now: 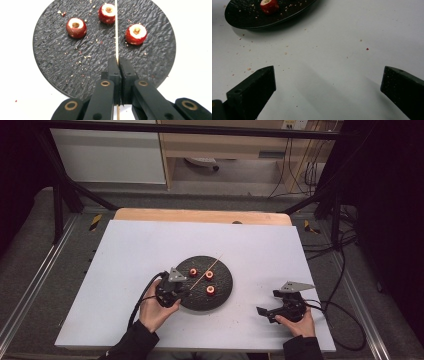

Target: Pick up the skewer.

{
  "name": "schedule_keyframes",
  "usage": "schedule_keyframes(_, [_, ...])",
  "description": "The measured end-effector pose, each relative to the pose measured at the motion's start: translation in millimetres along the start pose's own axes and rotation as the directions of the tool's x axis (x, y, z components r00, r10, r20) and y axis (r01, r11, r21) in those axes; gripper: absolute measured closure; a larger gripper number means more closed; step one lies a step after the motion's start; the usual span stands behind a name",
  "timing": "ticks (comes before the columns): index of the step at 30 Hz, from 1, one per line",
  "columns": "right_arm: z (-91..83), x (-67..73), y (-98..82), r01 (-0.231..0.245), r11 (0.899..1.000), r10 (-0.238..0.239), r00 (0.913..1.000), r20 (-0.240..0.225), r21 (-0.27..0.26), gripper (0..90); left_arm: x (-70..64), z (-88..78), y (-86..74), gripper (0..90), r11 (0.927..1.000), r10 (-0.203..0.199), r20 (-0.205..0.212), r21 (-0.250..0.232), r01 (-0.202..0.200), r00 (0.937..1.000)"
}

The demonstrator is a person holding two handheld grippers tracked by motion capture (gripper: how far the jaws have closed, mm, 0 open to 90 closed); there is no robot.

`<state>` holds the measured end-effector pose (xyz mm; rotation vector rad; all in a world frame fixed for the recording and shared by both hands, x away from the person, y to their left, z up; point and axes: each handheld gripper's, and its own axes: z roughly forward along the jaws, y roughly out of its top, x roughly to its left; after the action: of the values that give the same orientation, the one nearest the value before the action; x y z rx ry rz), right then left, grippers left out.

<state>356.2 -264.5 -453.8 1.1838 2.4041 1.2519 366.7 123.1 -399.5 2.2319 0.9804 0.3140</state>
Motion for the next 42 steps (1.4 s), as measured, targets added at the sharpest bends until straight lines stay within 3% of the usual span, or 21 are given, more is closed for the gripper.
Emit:
schedule_keyframes(11, [0.5, 0.5, 0.2, -0.012, 1.0, 0.012, 0.9999, 0.0, 0.005, 0.6, 15.4, -24.3, -22.5, 88.4, 0.9955, 0.0, 0.033, -0.095, 0.003, 0.9995])
schedule_keyframes(20, [1.3, 5.2, 6.3, -0.008, 1.0, 0.008, 0.9999, 0.012, 0.016, 0.6, 32.6, -42.9, -50.1, 88.4, 0.984, -0.025, 0.049, -0.175, 0.033, 0.9985])
schedule_keyframes(32, [11.4, 15.1, 21.5, 0.01, 0.999, -0.01, 0.9998, 0.015, 0.047, 0.7, 47.8, -48.8, -79.4, 88.4, 0.9745, -0.033, 0.057, -0.22, 0.045, 0.9978])
schedule_keyframes(42, [20.9, 26.7, 37.9, 0.013, 0.998, -0.013, 0.9999, 0.002, 0.064, 1.0, 53.6, -50.8, -93.8, 88.4, 0.9697, -0.041, 0.061, -0.238, 0.055, 0.9973])
